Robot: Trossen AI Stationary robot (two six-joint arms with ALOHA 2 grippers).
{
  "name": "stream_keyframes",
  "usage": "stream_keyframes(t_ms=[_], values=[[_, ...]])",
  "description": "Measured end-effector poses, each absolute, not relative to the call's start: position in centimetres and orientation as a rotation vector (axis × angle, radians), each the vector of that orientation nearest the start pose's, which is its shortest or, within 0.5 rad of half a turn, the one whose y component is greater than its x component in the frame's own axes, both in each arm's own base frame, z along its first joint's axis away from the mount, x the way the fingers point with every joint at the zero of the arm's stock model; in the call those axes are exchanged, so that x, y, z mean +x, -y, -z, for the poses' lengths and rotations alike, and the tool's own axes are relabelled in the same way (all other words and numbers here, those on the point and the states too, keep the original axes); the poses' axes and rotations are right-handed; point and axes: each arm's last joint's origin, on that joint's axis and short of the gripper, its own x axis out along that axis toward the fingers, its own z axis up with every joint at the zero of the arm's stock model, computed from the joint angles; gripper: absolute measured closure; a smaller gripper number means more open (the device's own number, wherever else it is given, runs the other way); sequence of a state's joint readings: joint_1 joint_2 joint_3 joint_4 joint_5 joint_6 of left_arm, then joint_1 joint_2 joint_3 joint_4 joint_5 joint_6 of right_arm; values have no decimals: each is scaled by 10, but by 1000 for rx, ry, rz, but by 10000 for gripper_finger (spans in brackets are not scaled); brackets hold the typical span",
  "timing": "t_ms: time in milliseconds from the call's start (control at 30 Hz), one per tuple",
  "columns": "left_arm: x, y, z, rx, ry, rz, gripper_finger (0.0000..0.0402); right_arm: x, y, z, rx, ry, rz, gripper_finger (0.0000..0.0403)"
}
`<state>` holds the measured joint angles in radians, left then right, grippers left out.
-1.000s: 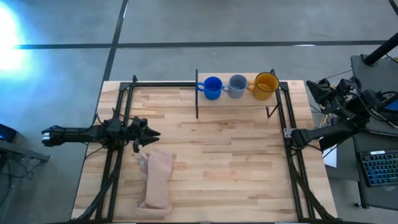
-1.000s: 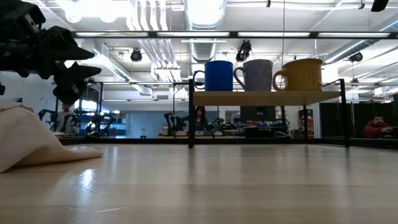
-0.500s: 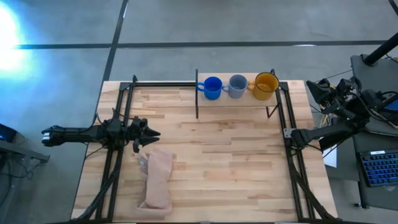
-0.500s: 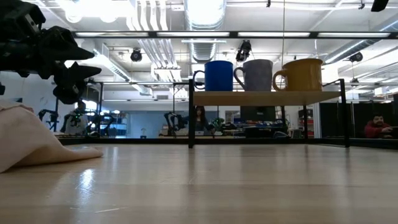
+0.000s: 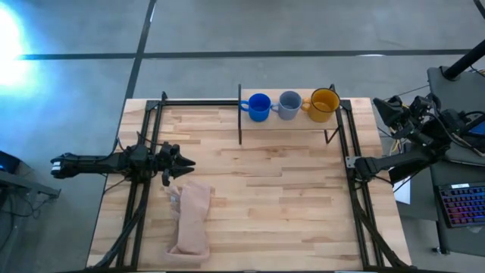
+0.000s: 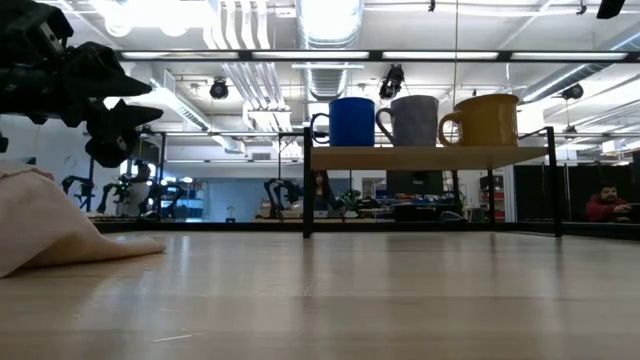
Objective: Stack small to large cups/mugs on shelf
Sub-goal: Return to Home Position
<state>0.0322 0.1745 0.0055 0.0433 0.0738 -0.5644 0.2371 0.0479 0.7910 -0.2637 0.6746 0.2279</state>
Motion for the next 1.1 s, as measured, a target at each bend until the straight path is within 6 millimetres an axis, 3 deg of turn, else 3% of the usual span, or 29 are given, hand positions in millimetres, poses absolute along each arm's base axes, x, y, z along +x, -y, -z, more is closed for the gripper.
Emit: stream_keyframes(t_ms=[300,467,667,833,1100], values=[[107,-1,-155,-571,-134,5,262,-12,20,-359,426,404,311,394],[107,-1,-155,-570,-134,5,262,21,11,-327,401,216,305,394],[107,-1,-155,-570,-134,5,262,66,1,-271,327,67,384,394],[108,-1,-155,-570,-135,5,262,90,-4,-245,406,81,405,394],[107,-1,-155,-570,-134,5,262,108,-11,-215,310,215,282,394]])
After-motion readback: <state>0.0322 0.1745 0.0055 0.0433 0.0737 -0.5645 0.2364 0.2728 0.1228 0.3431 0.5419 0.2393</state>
